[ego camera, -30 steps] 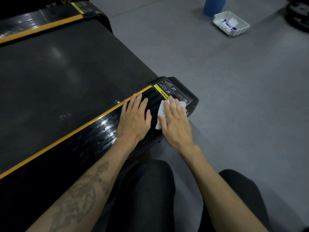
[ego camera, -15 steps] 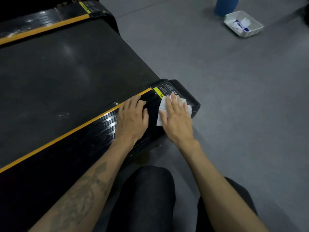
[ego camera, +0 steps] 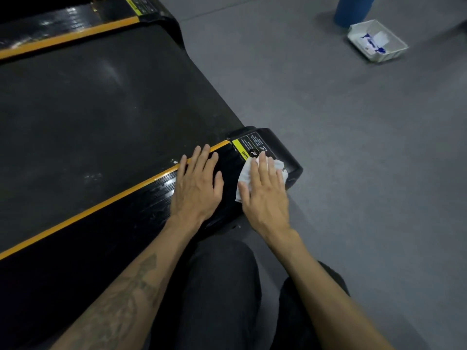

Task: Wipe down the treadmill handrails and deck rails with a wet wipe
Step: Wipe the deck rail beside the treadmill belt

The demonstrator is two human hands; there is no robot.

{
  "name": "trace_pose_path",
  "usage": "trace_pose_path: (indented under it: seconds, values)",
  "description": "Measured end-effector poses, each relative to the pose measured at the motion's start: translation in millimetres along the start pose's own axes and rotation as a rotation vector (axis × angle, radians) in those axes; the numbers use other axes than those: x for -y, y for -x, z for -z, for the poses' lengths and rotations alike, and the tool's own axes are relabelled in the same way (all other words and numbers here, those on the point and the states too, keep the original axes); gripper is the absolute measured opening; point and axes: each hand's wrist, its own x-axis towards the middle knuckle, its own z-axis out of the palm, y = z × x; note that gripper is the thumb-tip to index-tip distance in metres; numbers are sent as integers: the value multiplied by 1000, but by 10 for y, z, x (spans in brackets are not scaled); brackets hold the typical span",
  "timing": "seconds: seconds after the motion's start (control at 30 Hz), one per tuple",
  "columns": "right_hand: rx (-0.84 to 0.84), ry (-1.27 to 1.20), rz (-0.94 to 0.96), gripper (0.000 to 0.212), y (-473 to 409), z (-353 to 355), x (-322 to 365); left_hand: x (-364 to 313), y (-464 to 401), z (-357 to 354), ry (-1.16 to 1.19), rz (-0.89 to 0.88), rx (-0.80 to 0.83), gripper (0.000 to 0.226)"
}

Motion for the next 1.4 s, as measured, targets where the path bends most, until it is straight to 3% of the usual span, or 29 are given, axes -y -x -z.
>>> trace_pose_path:
  seconds: [0.13,0.3,0.5,0.7,0.87,1.07,1.27,1.4]
  values:
    - [73,11,152,63,-325,88,-30,-4,-59,-41,-9,14,-32,46]
    - [4,19,5,64,-157,11,47,-14,-117,-80,5,24,-48,39]
    - [110,-2,158,62,-543,126,-24,3,-130,-92,-10,47,-18,54]
    - [36,-6,-18,65,-351,-29,178,15,-131,-118,-39,60,18,60]
    - [107,-41,150,61,-750,72,163,17,-144,-117,-34,59,18,60]
    - [0,-15,10,60,-578,-14,196,2,-153,-138,-30,63,48,57]
    - [98,-57,124,51,-918,116,60,-18,-144,-115,-40,59,57,55]
    - [24,-65,47,50,-906,90,102,-14,-154,-115,-36,70,56,55]
